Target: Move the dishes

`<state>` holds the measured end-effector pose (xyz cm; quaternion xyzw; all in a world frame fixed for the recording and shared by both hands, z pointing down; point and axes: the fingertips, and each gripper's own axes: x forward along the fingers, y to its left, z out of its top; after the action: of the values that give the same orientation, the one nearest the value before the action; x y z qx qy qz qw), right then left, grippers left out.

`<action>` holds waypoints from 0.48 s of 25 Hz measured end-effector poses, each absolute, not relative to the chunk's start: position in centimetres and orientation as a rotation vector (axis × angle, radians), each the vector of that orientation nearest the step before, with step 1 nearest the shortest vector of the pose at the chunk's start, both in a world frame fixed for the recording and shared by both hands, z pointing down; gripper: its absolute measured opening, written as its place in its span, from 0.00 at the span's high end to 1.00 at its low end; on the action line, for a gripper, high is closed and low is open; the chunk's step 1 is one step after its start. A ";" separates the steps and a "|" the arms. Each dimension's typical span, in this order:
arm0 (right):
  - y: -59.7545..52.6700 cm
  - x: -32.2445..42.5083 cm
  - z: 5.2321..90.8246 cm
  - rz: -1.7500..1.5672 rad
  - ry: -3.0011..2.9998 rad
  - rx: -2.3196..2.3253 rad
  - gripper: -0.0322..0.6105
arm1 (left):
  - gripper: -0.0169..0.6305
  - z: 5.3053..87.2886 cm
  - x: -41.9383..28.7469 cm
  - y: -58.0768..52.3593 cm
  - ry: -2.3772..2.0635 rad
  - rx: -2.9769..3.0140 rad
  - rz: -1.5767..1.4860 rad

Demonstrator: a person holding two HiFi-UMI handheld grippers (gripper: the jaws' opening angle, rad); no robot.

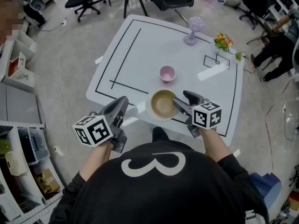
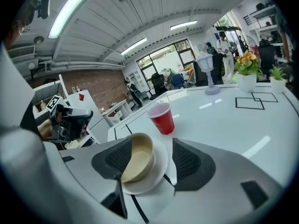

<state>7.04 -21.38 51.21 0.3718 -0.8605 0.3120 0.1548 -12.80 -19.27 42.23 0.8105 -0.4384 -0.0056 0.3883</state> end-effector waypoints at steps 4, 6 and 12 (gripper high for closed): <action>-20.6 6.4 52.8 0.926 -2.429 1.037 0.58 | 0.97 42.4 -12.8 -19.0 -1.118 2.059 -0.015; -20.5 6.1 53.3 0.929 -2.415 1.028 0.58 | 0.97 42.5 -12.8 -19.0 -1.118 2.058 -0.011; -19.8 5.5 54.5 0.967 -2.371 0.998 0.68 | 0.97 42.6 -12.6 -18.7 -1.111 2.062 -0.001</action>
<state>5.51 -19.83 54.50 0.3560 -0.8462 0.3451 0.1954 -12.59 -18.72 42.61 0.8111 -0.4368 -0.0006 0.3890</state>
